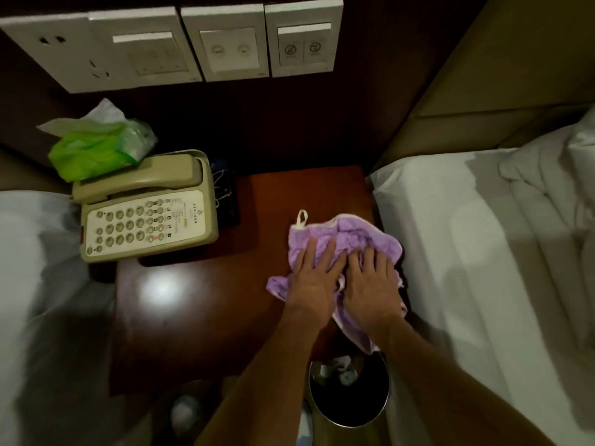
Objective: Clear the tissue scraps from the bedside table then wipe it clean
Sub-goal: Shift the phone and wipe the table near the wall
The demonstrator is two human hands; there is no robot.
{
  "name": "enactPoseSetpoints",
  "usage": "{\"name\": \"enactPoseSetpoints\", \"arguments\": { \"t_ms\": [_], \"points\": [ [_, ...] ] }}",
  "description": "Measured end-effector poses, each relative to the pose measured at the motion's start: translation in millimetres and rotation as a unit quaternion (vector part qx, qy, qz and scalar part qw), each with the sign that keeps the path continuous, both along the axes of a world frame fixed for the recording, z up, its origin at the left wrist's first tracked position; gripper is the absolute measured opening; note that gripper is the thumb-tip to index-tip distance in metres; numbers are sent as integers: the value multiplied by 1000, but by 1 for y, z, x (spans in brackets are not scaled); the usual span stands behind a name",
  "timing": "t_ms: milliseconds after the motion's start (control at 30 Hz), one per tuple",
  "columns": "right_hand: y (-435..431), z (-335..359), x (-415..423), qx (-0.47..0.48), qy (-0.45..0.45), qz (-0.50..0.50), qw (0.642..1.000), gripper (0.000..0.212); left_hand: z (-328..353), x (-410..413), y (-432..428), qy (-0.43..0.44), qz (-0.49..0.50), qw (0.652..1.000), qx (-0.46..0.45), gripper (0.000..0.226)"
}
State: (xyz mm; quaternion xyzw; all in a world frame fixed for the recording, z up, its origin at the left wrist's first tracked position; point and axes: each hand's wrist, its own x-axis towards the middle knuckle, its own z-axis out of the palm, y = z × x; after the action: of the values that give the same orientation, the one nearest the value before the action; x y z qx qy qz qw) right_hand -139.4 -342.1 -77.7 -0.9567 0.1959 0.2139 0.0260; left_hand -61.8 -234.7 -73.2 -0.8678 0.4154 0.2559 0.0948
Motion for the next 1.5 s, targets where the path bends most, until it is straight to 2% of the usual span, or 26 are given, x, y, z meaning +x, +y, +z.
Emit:
{"name": "enactPoseSetpoints", "arguments": {
  "t_ms": [133, 233, 333, 400, 500, 600, 667, 800, 867, 967, 1100, 1333, 1433, 1500],
  "points": [
    [32, 0, -61, 25, 15, -4, 1000, 73, 1, -59, 33, 36, 9, 999, 2, 90],
    [50, -7, -91, 29, 38, -19, 999, 88, 3, -89, 50, 61, 27, 998, 10, 92],
    [59, -12, -106, 21, 15, -26, 999, 65, 6, -101, 58, 65, 34, 997, 16, 91],
    [58, -13, -106, 39, -12, -39, 998, 67, 7, -103, 60, 69, 36, 997, 10, 90],
    [54, -18, -94, 48, -38, -65, 996, 74, 2, -97, 54, 81, 55, 995, -8, 90],
    [44, -19, -65, 52, -36, -58, 996, 81, -3, -76, 43, 46, 56, 997, -6, 96],
    [30, -20, -35, 66, -29, -55, 996, 83, -5, -49, 30, 28, 53, 998, -19, 103],
    [0, -17, 41, 67, -55, -59, 994, 81, -21, 21, 6, -5, 112, 992, -59, 111],
    [-17, -17, 84, 62, -40, -44, 996, 85, -25, 57, -4, -10, 124, 990, -64, 103],
    [-40, -13, 142, 74, -6, -21, 997, 94, -17, 109, -16, -16, 114, 992, -56, 80],
    [-53, -10, 188, 91, 35, 14, 995, 98, -15, 140, -14, -12, 127, 991, -49, 80],
    [-25, -24, 177, 109, -4, 129, 986, 91, -29, 118, 29, -13, 145, 980, -132, 79],
    [2, -22, 139, 102, -13, 117, 988, 95, -34, 90, 60, -22, 133, 983, -121, 78],
    [23, -16, 105, 112, -24, 98, 988, 94, -29, 69, 75, 5, 149, 983, -111, 89]
  ]
}}
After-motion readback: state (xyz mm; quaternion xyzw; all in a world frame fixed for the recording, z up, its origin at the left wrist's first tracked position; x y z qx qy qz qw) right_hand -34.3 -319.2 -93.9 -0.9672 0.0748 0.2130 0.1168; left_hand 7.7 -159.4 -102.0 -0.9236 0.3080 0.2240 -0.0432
